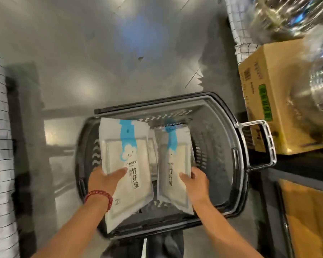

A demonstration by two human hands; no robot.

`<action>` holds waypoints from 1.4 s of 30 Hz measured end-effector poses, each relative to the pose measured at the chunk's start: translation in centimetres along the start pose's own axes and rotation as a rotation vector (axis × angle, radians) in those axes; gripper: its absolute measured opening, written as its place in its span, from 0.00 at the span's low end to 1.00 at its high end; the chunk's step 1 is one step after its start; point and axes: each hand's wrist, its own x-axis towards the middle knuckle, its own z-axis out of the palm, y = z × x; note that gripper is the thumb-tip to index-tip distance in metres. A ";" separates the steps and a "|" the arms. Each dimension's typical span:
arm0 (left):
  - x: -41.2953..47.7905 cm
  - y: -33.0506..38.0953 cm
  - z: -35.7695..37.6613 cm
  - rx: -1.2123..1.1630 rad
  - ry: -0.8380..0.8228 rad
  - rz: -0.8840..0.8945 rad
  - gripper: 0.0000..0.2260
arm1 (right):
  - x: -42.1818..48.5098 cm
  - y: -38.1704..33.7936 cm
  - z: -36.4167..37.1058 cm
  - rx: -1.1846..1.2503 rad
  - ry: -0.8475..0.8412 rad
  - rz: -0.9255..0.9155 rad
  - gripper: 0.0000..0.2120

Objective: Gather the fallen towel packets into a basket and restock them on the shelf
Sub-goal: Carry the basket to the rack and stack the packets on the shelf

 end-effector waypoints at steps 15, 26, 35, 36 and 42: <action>-25.2 18.7 -10.7 0.013 -0.333 0.471 0.09 | -29.2 -11.6 -18.4 0.357 0.382 -0.222 0.06; -45.3 28.2 -2.3 0.110 -0.784 0.857 0.12 | -47.5 -6.6 -35.2 0.671 0.859 -0.400 0.07; -61.2 29.5 14.4 0.100 -1.186 0.936 0.18 | -51.8 2.2 -50.4 0.775 1.350 -0.378 0.05; -62.3 29.4 16.1 0.112 -1.216 0.941 0.21 | -51.8 3.0 -51.7 0.781 1.392 -0.369 0.05; -66.3 28.5 25.3 0.226 -1.329 0.984 0.20 | -50.8 7.1 -56.7 0.831 1.548 -0.269 0.03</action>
